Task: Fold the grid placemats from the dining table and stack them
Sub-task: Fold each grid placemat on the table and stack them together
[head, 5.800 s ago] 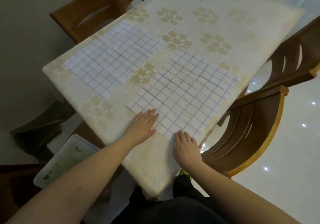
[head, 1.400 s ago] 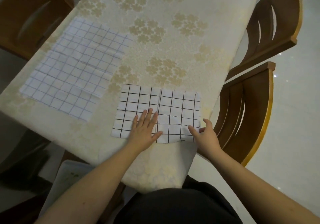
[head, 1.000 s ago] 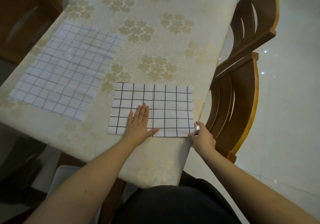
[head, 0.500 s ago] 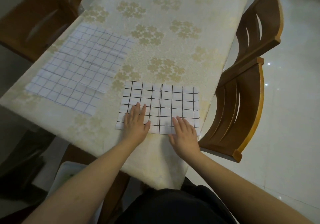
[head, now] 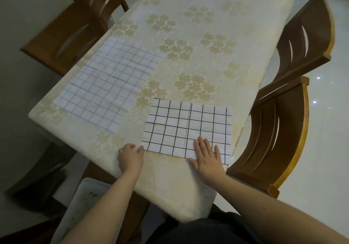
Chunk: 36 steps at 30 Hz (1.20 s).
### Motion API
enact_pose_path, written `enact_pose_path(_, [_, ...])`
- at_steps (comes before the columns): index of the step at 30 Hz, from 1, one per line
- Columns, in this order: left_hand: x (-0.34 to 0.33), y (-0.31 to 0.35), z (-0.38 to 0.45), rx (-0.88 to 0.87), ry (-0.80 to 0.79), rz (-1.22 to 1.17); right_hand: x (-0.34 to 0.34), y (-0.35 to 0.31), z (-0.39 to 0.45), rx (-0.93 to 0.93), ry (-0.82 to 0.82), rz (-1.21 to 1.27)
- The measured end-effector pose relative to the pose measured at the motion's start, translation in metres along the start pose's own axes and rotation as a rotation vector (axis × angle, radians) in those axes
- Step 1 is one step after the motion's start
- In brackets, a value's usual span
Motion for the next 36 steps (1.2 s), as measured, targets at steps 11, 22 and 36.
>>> enact_pose_path(11, [0.004, 0.005, -0.015, 0.042, -0.194, -0.448, 0.005, -0.008, 0.004, 0.001, 0.056, 0.039])
enact_pose_path(22, [0.073, 0.014, -0.048, -0.241, -0.166, -0.522, 0.009, -0.053, 0.007, 0.062, 0.069, 0.101])
enact_pose_path(36, [0.013, 0.082, -0.15, -0.741, -0.275, -0.241, 0.061, -0.029, -0.075, -0.172, 0.342, 0.12])
Point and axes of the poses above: each hand's wrist, its own z-axis towards the middle knuckle, its own x-axis out of the back of the hand, y = z × x, the point moved 7 cm from there along z, towards the middle knuckle, and after that the axes turned 14 degrees about x, right-handed, at the moved point
